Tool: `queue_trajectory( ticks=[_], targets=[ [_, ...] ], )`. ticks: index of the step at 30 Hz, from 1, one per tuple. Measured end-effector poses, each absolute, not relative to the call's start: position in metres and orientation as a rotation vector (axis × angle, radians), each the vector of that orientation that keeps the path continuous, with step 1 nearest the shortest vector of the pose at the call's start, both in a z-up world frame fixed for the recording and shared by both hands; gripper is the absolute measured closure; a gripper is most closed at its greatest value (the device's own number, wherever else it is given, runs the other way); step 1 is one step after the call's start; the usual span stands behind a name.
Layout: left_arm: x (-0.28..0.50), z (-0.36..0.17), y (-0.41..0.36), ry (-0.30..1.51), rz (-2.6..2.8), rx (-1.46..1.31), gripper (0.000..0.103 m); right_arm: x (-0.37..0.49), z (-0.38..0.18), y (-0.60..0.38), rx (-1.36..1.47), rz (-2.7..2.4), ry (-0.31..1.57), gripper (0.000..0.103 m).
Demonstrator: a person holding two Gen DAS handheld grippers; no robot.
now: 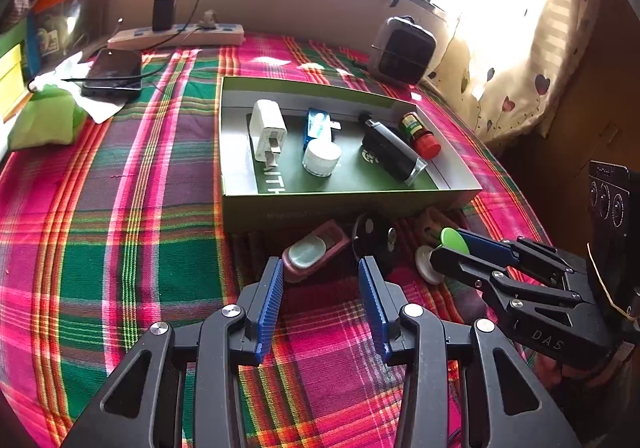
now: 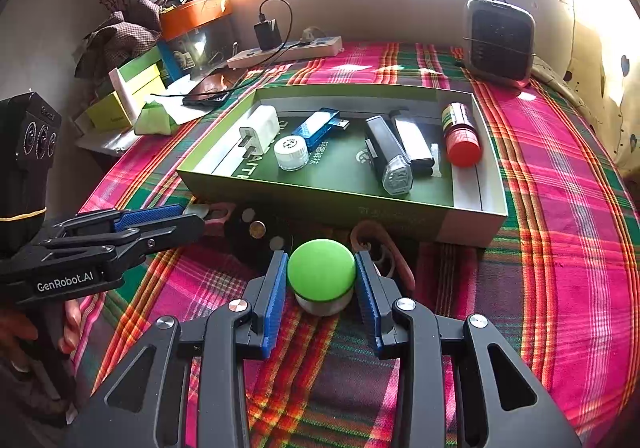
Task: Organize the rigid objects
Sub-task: 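Close the right tool on the green-topped round object, then close the left tool on the pink oval dish while the right tool holds the green object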
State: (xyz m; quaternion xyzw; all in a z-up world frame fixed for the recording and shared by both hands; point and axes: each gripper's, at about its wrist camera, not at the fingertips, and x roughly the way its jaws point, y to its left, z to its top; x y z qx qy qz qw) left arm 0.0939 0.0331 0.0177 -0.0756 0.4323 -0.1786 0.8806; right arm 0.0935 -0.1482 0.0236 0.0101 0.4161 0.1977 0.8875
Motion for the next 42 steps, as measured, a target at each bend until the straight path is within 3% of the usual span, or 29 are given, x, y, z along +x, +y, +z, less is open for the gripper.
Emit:
queue_trajectory(
  ticks=[42],
  targets=[
    [0.119, 0.009, -0.002, 0.915, -0.31, 0.071, 0.065, 0.086, 0.021, -0.166, 0.102, 0.44, 0.857, 0.068]
  ],
)
